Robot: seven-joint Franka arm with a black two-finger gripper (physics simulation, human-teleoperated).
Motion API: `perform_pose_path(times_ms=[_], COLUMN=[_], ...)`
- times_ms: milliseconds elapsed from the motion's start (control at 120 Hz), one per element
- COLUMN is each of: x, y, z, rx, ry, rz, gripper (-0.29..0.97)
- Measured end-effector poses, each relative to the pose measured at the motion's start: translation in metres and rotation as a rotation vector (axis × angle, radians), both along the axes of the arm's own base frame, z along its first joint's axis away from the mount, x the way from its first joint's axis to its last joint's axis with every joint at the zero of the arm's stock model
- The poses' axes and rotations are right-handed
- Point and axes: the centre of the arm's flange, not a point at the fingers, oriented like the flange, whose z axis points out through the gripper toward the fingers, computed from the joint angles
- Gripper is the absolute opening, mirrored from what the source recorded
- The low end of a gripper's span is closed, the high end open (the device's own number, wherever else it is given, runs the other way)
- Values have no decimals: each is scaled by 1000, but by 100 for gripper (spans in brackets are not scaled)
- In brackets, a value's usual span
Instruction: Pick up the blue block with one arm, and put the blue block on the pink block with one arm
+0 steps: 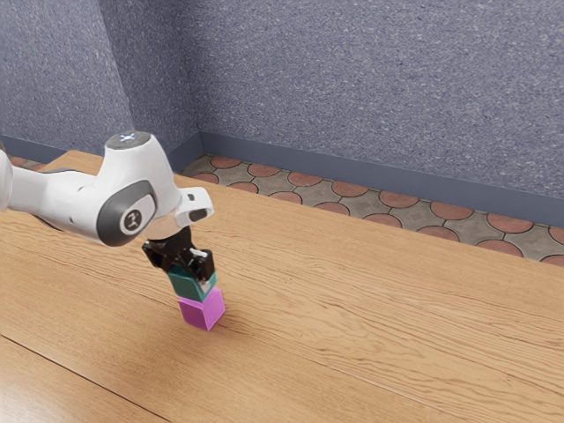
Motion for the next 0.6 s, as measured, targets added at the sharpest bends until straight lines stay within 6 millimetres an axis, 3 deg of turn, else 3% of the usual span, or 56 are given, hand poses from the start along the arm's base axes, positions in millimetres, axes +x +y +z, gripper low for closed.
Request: perform_pose_path(times_ms=[600], x=[3], y=[5], z=[-10], rx=[-1], ry=[18], rz=[-35], gripper=[38])
